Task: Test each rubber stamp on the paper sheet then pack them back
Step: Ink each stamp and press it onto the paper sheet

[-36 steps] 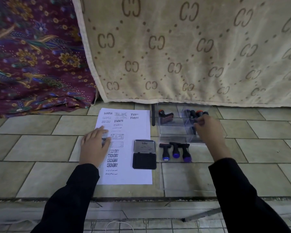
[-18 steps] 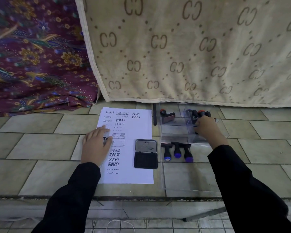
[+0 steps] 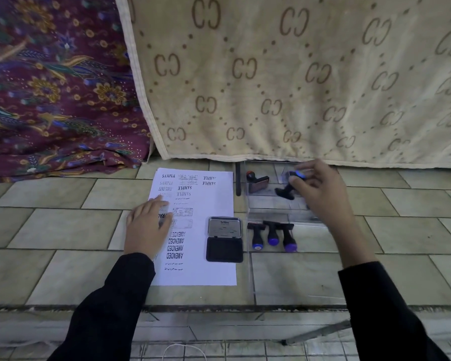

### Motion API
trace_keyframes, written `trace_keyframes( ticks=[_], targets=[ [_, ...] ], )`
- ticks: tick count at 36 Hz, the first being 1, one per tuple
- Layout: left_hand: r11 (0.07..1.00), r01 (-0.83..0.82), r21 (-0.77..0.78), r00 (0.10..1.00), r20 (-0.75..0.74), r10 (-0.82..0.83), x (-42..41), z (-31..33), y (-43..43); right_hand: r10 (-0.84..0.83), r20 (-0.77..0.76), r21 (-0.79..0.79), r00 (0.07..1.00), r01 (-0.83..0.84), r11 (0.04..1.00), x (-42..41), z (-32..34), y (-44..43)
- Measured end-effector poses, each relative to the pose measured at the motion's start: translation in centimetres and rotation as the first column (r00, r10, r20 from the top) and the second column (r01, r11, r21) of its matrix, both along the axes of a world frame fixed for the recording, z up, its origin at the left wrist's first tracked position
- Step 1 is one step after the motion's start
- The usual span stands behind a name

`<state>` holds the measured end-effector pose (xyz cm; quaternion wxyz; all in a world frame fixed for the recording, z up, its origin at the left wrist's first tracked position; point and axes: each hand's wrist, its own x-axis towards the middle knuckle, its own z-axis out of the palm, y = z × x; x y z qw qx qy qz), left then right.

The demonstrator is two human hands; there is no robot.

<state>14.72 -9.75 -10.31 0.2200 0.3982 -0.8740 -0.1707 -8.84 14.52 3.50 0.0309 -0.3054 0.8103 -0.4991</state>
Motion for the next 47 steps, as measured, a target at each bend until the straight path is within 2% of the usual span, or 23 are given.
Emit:
trace_keyframes(
  ticks=[5, 11, 16, 25, 47],
  targets=[
    [1.000, 0.006, 0.003, 1.000, 0.005, -0.006, 0.1, -0.1, -0.2, 0.127, 0.002, -0.023, 0.992, -0.127, 0.992, 5.4, -2.4, -1.4],
    [1.000, 0.002, 0.030, 1.000, 0.011, -0.002, 0.0, -0.2, -0.2, 0.255, -0.137, 0.044, 0.957, -0.251, 0.967, 9.5, -6.2, -2.7],
    [1.000, 0.001, 0.028, 1.000, 0.003, -0.001, 0.0, -0.1, -0.1, 0.307, -0.176, 0.084, 0.935, -0.297, 0.951, 10.8, -7.3, -3.3],
    [1.000, 0.004, 0.030, 1.000, -0.001, -0.004, 0.0, 0.0, -0.1, 0.342, -0.180, 0.202, 0.922, -0.306, 0.930, 12.0, -8.1, -3.4],
    [1.000, 0.006, 0.025, 1.000, -0.013, -0.006, 0.1, -0.1, -0.1, 0.301, -0.153, 0.103, 0.941, -0.287, 0.952, 11.6, -8.8, -3.4]
  ],
)
